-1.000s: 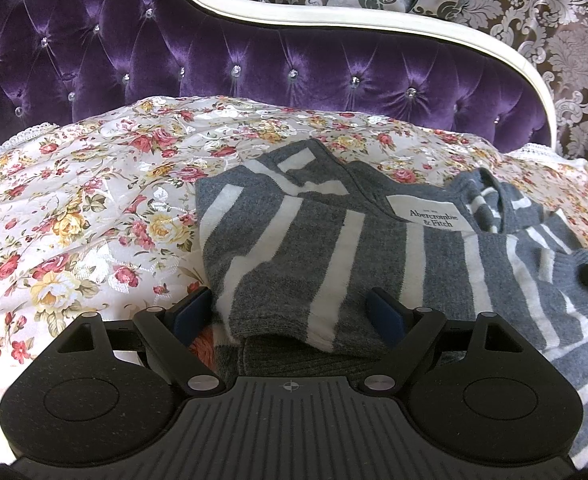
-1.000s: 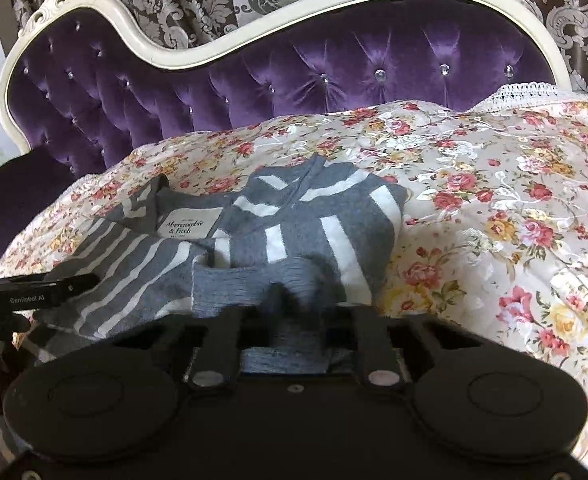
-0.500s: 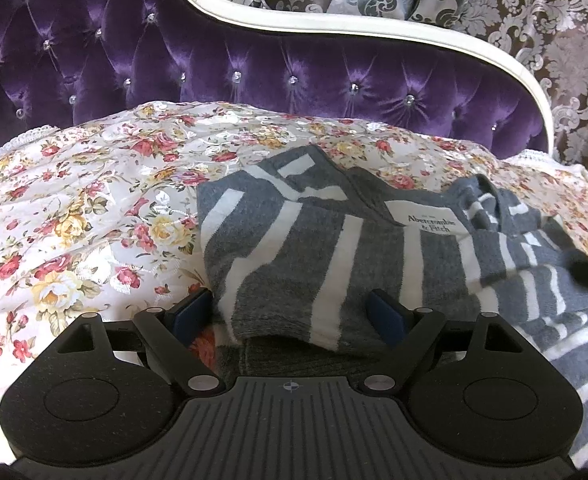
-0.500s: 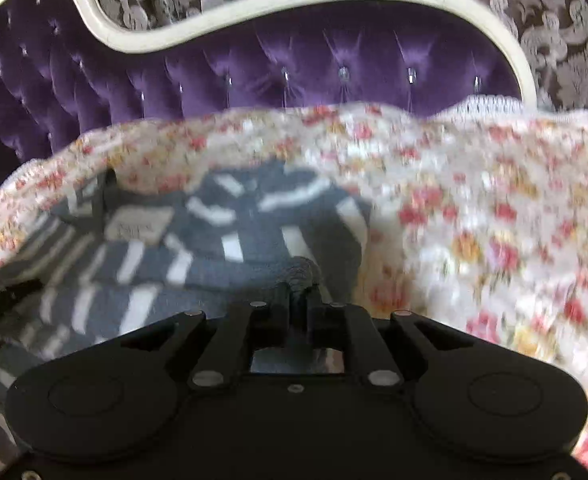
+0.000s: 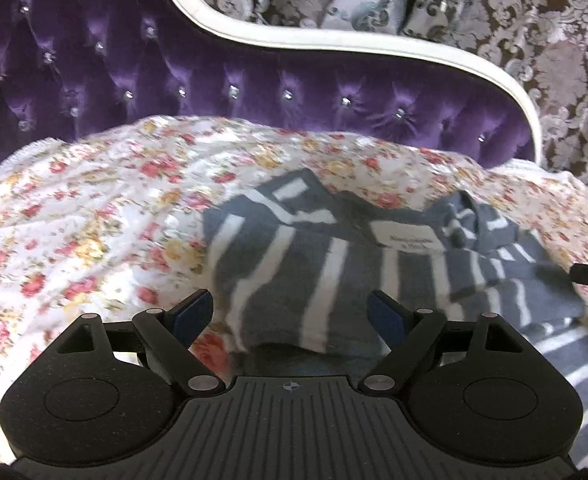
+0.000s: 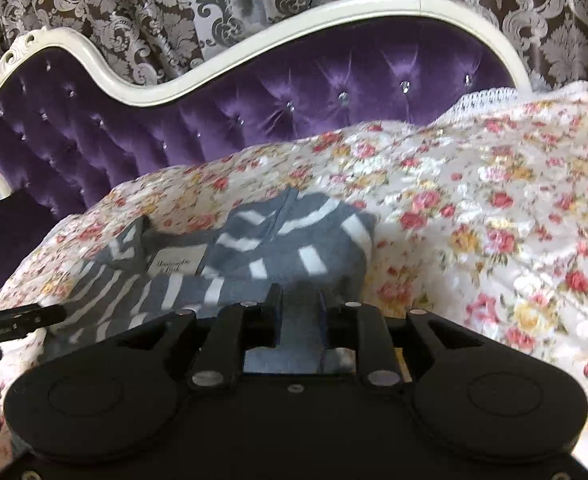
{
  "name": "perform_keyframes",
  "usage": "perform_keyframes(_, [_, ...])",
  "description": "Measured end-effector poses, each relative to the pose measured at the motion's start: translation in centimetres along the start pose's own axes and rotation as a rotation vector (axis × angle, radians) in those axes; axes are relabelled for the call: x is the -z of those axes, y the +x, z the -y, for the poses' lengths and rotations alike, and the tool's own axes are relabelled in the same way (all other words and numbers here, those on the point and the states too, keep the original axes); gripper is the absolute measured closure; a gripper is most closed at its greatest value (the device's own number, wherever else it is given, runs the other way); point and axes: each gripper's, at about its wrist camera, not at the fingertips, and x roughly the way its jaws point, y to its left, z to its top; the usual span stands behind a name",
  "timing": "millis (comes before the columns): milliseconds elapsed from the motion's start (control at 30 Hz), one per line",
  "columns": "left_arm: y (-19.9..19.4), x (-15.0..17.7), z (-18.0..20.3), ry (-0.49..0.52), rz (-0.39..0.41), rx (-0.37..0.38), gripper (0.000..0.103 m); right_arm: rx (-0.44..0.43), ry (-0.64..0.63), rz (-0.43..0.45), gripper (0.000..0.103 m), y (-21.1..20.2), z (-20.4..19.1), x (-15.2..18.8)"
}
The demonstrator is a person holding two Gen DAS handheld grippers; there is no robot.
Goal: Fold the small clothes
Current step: 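Close the right tool on the side edge of the cardigan, then fold the side edge over the body with the right tool and release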
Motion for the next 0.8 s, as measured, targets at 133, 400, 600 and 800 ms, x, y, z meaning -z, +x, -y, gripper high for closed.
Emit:
perform_keyframes(133, [2.0,0.9,0.7,0.028,-0.084,-0.012,0.018,0.022,-0.143,-0.001,0.060,-0.2,-1.7,0.6])
perform_keyframes(400, [2.6,1.3,0.6,0.030,-0.102,-0.027,0.008,-0.029,-0.461,-0.021,0.059,1.8,-7.7,2.3])
perform_keyframes(600, [2.6,1.3,0.6,0.033,-0.096,-0.032,0.006,-0.023,-0.596,-0.021,0.052,2.8,-9.9,3.7])
perform_keyframes(800, [2.7,1.3,0.6,0.029,-0.100,-0.031,0.006,-0.075,-0.640,-0.004,0.051,2.9,-10.7,4.1])
